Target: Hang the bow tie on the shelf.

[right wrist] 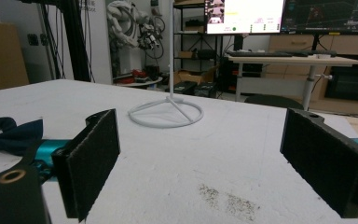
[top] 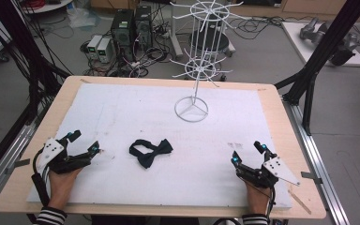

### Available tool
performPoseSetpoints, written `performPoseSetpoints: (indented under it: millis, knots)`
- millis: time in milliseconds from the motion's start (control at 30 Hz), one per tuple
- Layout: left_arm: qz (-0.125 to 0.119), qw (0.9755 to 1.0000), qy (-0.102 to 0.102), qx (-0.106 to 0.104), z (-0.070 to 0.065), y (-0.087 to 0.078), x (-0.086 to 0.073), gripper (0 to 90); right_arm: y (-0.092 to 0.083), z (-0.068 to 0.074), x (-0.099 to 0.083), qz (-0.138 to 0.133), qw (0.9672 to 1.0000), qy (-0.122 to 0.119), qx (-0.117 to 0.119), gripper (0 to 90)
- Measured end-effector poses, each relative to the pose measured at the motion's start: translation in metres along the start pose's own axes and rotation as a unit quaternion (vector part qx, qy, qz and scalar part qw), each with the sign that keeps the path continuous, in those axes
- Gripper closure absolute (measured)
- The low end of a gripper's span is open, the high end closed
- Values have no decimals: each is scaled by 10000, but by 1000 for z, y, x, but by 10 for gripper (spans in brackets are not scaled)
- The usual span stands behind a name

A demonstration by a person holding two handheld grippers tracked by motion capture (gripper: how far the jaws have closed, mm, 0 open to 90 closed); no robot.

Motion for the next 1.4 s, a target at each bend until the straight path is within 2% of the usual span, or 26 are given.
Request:
performPoseSetpoints:
  millis: [100, 233, 367, 567, 700, 800, 867, 1000, 1100, 1200, 1233, 1333, 1400]
  knots:
    - [273, 9996, 72, 49, 1, 3, 0, 144, 0, -1, 0, -4, 10000, 2, -13, 109]
    - [392, 9992, 95, 47, 0, 6, 5, 144, 0, -1, 0, -12, 10000, -4, -8, 110]
    - [481, 9985, 244, -28, -4, 9, 14, 144, 0, -1, 0, -22, 10000, -5, -10, 110]
    - [826, 9947, 537, -287, -11, 17, 26, 144, 0, -1, 0, -28, 10000, -8, -9, 109]
    - [1069, 9922, 596, -234, -14, 26, 34, 150, 0, -1, 0, -18, 10000, 23, -30, 110]
    - [1227, 9901, 609, -292, -18, 35, 40, 151, 0, -1, 0, -16, 10000, 32, -58, 110]
    - [1349, 9882, 636, -351, -21, 40, 43, 153, 0, -1, 0, -14, 10000, 31, -65, 110]
    - [1669, 9820, 709, -521, -28, 54, 48, 154, 0, -1, 0, -13, 10000, 34, -64, 110]
    - [1868, 9777, 682, -675, -33, 62, 52, 155, 0, -1, 0, -10, 10000, 24, -80, 109]
    - [2009, 9745, 664, -747, -39, 70, 55, 156, 0, -1, 0, -21, 10000, -1, -80, 110]
    - [2080, 9724, 721, -773, -40, 72, 56, 158, 0, -1, 0, -23, 10000, -5, -78, 109]
    - [2183, 9694, 782, -805, -45, 78, 59, 170, 0, -1, 0, -21, 10000, 2, -72, 109]
    - [2278, 9661, 866, -856, -47, 81, 61, 197, 0, -1, 0, -17, 10000, 12, -80, 109]
Point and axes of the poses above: each handheld gripper's, and its own axes: y roughly forward along the jaws, x roughly out of its top, z roughly to its left, the point moved 4 cm from there along y, roughly forward along the jaws, and after that the axes turned 1 degree about x, right-handed, at the moved point
